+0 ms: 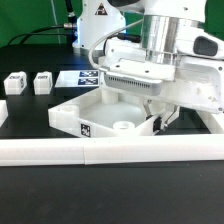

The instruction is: Assemble square table

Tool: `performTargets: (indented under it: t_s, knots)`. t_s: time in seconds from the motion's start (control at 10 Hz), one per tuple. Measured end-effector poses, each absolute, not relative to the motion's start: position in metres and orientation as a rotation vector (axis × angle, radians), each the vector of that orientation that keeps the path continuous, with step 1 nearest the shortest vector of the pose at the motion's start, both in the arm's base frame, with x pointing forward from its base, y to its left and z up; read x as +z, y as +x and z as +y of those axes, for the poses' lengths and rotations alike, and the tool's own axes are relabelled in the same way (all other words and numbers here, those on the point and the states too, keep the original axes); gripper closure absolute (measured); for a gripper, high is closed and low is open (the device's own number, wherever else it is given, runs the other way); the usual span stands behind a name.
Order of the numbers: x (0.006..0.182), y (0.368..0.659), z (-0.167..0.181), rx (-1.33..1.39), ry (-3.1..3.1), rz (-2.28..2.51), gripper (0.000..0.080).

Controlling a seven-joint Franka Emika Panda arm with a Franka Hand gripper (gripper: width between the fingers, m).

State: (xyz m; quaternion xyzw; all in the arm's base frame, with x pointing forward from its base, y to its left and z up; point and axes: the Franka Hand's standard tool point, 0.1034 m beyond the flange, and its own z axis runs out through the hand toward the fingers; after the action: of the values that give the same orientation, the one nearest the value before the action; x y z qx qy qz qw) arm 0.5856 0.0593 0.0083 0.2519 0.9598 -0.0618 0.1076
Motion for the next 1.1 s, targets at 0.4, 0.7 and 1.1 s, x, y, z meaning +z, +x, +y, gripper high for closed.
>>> performTargets:
  t_s: [0.4, 0.7, 1.1]
  knots:
    - [0.006, 0.577, 0.097, -0.331, 0.394, 2.961, 0.0730]
    - [0.006, 0.576, 0.093, -0.367, 0.068, 3.002, 0.0730]
    - [0.006, 0.576, 0.091, -0.387, -0.161, 3.008, 0.0730]
